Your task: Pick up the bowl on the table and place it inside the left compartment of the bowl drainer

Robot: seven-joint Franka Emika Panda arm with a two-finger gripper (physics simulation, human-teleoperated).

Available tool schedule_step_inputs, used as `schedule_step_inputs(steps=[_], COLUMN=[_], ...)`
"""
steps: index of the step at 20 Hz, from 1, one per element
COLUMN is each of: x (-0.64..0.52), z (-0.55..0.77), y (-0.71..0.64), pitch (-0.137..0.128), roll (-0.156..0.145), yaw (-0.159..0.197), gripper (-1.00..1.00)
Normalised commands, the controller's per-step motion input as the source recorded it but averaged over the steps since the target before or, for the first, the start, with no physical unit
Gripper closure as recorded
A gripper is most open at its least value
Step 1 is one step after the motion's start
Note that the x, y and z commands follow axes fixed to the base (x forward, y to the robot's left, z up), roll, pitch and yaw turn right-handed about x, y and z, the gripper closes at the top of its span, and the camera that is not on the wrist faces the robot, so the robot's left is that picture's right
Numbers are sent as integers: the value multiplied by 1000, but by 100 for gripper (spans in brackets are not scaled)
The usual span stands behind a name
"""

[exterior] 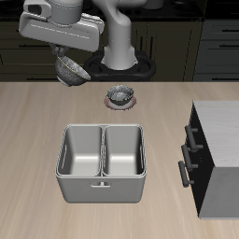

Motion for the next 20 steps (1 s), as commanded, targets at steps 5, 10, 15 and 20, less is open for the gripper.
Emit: schedule_step_inputs(steps=[5, 10, 15, 20], x=[148, 127, 121, 136], z=[155, 70, -1, 40], y=[255, 260, 163, 167], pitch=[-8, -6, 13, 5], roll=[25, 28, 9, 2], yaw=[-6, 17, 0, 7], gripper=[100, 100, 100, 100])
